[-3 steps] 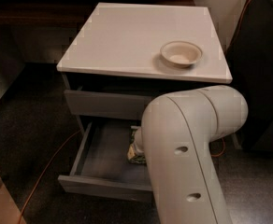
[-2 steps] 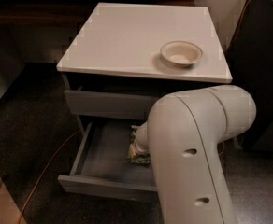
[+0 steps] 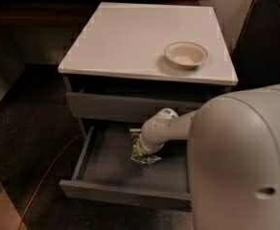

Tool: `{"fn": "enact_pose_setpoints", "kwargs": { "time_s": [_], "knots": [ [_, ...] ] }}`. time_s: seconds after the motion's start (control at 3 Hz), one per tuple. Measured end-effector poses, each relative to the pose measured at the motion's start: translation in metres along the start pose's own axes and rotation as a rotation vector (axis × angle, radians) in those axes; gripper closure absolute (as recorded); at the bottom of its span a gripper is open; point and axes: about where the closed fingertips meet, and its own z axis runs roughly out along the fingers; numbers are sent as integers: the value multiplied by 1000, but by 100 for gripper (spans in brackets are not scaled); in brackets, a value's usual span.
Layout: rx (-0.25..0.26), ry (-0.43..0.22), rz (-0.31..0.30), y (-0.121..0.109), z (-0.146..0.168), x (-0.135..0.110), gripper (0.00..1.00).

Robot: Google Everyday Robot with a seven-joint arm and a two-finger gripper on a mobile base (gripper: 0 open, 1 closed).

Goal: Pick green jalapeno chip bag from middle drawer and place on counter

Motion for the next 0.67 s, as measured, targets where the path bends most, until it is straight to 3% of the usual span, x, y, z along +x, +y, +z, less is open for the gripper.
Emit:
{"fn": "enact_pose_setpoints", "kwargs": {
  "time_s": [0.33,0.67],
  "knots": [
    [-89,-26,-54,25,-57,4,100],
    [-224,-39,-119,59,-120,18,100]
  ]
}}
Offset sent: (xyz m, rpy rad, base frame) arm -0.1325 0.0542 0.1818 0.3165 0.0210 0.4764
